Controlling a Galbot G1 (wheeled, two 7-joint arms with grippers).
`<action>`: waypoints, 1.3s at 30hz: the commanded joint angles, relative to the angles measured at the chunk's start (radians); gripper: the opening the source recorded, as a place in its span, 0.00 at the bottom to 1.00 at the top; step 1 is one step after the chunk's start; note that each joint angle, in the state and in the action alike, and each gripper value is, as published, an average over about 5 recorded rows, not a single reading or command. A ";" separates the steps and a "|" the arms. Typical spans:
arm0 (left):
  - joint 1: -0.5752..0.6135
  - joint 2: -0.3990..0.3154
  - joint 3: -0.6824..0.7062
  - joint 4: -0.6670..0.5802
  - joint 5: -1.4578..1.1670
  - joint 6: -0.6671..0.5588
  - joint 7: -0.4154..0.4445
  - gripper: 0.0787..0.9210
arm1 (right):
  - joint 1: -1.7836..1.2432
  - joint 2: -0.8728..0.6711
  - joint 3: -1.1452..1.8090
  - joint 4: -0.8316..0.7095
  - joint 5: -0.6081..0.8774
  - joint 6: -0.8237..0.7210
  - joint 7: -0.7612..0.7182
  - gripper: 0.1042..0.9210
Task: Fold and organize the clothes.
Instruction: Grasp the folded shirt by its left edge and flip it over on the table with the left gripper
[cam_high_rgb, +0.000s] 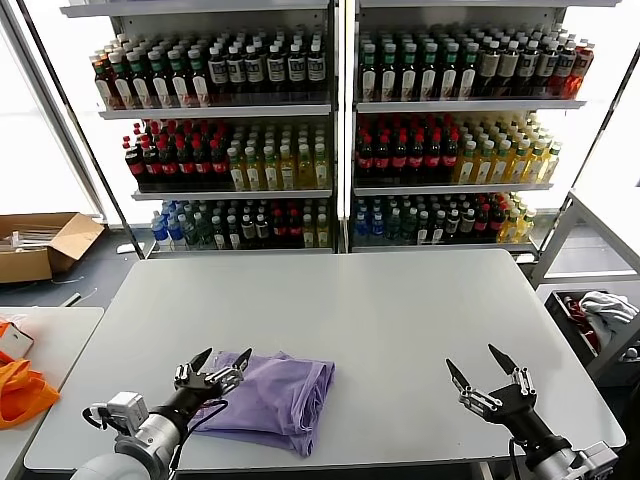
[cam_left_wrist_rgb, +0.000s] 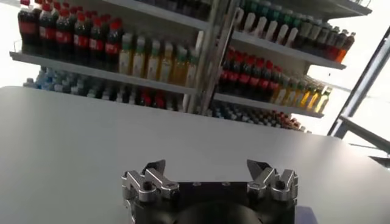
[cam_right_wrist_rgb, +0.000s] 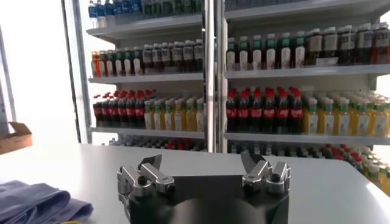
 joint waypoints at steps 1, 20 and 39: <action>-0.015 0.007 -0.057 0.144 0.036 0.015 -0.011 0.88 | -0.015 0.000 0.007 -0.008 0.000 0.010 -0.002 0.88; -0.026 -0.050 0.023 0.214 0.025 0.027 0.036 0.88 | -0.011 -0.007 0.010 -0.032 0.003 0.017 -0.001 0.88; 0.005 -0.108 0.002 0.185 0.013 -0.027 0.050 0.31 | -0.018 0.009 0.020 -0.029 0.001 0.024 0.000 0.88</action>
